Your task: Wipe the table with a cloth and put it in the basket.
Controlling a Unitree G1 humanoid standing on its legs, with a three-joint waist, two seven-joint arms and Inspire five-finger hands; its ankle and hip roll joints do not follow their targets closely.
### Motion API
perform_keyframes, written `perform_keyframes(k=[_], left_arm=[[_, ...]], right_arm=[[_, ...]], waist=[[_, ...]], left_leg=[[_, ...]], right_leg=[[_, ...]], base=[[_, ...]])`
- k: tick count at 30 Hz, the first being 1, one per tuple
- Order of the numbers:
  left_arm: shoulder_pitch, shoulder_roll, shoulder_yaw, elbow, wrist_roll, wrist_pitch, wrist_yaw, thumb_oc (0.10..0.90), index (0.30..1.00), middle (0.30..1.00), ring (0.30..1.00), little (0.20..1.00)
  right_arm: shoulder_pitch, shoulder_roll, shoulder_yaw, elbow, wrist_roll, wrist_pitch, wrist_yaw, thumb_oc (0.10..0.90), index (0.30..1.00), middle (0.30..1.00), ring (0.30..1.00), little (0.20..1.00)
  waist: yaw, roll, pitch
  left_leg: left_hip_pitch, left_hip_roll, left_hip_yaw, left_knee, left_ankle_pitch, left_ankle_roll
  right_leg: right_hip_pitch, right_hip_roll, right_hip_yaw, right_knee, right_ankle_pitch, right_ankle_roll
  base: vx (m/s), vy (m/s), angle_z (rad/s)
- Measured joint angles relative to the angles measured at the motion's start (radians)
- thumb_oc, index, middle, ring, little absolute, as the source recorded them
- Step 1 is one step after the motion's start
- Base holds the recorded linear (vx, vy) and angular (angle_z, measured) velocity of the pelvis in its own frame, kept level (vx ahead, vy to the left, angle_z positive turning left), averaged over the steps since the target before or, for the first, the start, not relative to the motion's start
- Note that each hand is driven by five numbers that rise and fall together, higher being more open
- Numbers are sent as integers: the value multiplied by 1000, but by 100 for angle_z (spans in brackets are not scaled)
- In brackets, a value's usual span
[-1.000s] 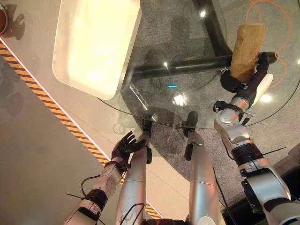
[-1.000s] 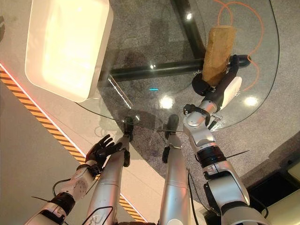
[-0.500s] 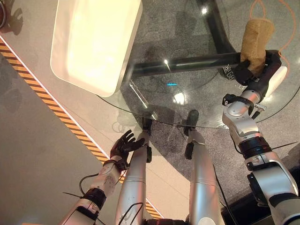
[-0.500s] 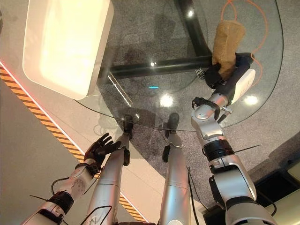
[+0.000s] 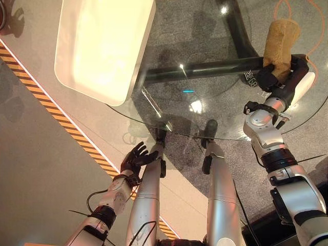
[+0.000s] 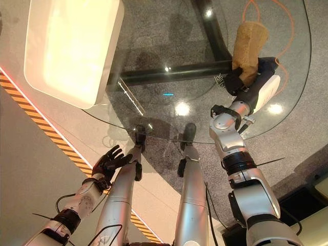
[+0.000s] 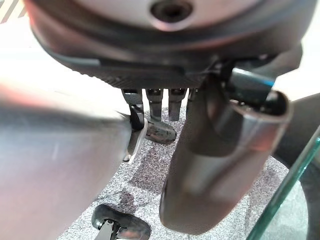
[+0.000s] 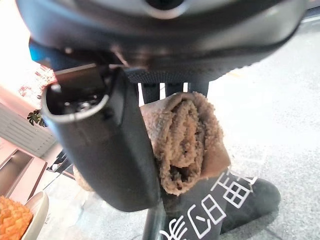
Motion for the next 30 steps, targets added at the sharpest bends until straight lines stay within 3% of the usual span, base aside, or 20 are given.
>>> perform_keyframes(k=[6,12,19,24,30], left_arm=[[0,0,0,0,0,-1,1,800,900,900,900,900],[0,-1,3,5,1,-2,4,800,900,900,900,900],[1,-7,2,8,1,-4,4,800,900,900,900,900],[1,-24,2,12,1,-9,14,800,900,900,900,900],[0,-39,2,4,1,-10,26,800,900,900,900,900]], right_arm=[[12,0,0,-25,-20,14,14,100,300,300,300,200],[46,-11,3,-109,-114,55,150,100,300,300,300,200],[57,24,45,-144,-150,42,179,100,300,300,300,200],[66,62,105,-188,-194,40,228,100,300,300,300,200],[62,94,234,-227,-263,47,362,100,300,300,300,200]], waist=[[0,1,0],[-13,10,1],[-14,15,0],[-13,23,-1],[-5,28,0]], left_leg=[[-2,0,0,0,0,0],[-3,0,-1,-2,0,0],[2,1,-2,-16,3,-4],[5,1,-2,-18,5,-5],[5,-5,-5,-18,6,-7]], right_leg=[[-1,0,0,0,0,0],[-1,0,-2,0,-1,0],[-2,1,-2,0,-2,-2],[-3,1,-2,0,-4,-2],[-15,-8,-5,32,-25,-4]], base=[[-5,16,0],[-2,5,0],[-3,23,0],[5,49,0],[10,35,5]])
